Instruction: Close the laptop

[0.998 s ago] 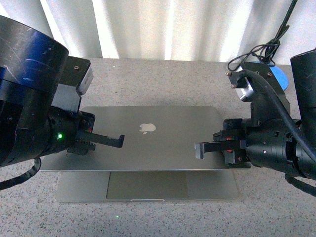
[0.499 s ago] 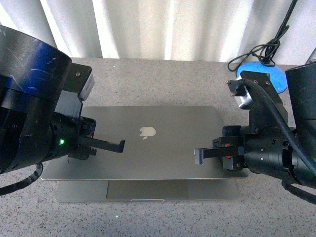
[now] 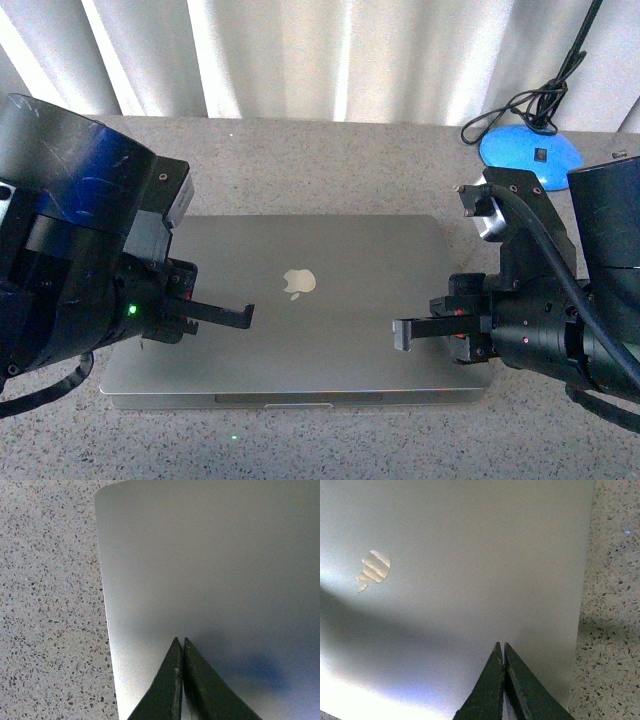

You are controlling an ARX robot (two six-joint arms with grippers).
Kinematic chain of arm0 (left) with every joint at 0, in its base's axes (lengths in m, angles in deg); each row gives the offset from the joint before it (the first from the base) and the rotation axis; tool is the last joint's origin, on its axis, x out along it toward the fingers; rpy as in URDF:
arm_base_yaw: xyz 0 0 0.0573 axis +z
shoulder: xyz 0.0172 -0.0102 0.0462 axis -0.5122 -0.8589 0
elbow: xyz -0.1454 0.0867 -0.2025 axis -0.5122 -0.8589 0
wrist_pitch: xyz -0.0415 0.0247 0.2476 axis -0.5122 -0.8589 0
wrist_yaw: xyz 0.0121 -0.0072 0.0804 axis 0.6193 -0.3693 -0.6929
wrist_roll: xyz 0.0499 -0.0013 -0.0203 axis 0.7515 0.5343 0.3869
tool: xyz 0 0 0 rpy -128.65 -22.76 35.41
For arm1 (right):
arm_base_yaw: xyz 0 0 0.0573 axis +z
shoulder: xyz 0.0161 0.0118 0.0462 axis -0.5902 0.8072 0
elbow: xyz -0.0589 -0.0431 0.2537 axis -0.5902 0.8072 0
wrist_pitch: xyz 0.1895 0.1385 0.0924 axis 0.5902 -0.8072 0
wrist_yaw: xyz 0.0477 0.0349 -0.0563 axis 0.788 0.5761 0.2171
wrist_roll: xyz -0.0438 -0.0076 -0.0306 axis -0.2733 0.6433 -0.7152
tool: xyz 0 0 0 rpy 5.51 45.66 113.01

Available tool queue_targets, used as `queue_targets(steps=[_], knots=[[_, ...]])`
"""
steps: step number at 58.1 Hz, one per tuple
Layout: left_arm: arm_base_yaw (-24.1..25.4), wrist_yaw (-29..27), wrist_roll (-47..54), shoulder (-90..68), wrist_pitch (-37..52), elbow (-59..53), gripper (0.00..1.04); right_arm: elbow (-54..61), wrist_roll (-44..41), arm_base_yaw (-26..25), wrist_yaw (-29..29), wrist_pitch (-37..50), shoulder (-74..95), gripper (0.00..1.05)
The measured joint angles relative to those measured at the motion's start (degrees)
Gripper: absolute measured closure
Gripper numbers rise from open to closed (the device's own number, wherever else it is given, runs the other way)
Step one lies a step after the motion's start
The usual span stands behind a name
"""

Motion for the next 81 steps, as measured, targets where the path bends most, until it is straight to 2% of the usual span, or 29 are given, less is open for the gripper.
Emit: queue_targets(steps=[81], knots=[[-0.9,-0.3,-1.5,-2.9,1.6,-0.1,1.01,1.4,1.8,0.5,0.8,4.0,5.1,1.04]])
